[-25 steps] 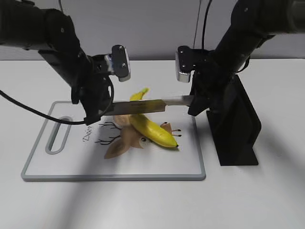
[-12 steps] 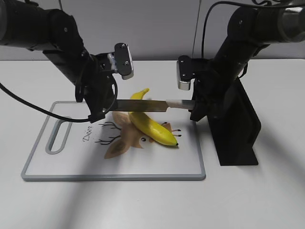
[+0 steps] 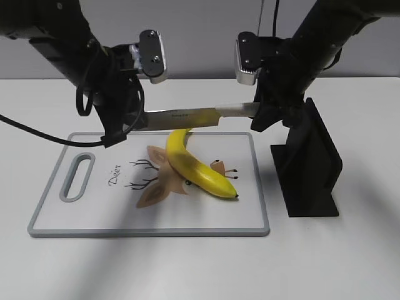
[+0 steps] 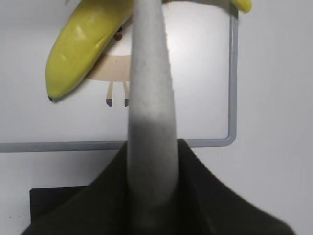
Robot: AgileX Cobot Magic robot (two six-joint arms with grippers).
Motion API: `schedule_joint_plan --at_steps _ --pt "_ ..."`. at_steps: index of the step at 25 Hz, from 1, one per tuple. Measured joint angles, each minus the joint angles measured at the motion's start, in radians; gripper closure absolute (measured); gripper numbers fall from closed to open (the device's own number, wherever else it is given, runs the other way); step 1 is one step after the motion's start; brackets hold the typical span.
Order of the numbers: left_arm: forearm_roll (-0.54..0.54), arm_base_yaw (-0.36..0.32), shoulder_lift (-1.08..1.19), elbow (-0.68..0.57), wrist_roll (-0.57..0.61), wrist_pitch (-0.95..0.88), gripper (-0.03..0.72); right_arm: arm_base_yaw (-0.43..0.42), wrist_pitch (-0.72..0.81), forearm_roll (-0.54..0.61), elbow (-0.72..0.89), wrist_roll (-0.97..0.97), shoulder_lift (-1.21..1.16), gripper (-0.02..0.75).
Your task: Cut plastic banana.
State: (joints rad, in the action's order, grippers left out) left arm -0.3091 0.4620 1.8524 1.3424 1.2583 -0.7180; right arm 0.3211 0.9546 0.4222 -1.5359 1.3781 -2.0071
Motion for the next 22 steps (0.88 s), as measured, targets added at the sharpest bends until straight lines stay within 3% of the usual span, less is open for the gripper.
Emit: schedule_joint_plan --at_steps 6,8,10,16,18,22 --pt "0.009 0.002 -0.058 0.0 0.001 -0.018 0.679 0.0 0.037 0.004 0.0 -0.025 0.053 0.552" --pt "0.004 0.002 -0.069 0.0 0.001 -0.018 0.641 0.0 0.045 0.004 -0.003 -0.03 0.07 0.554" --pt "-0.016 0.001 -0.079 0.0 -0.004 -0.016 0.56 0.0 0.068 0.01 -0.015 -0.038 0.078 0.559" --pt "-0.071 0.0 -0.103 0.0 -0.02 -0.02 0.164 0.0 0.088 0.019 -0.053 -0.06 0.081 0.559" --pt "-0.074 0.0 -0.114 0.0 -0.043 -0.025 0.114 0.0 0.094 0.016 -0.06 -0.063 0.081 0.559" --pt "-0.073 -0.01 -0.152 0.022 -0.164 -0.033 0.09 0.0 0.107 0.001 -0.064 -0.069 0.081 0.559"
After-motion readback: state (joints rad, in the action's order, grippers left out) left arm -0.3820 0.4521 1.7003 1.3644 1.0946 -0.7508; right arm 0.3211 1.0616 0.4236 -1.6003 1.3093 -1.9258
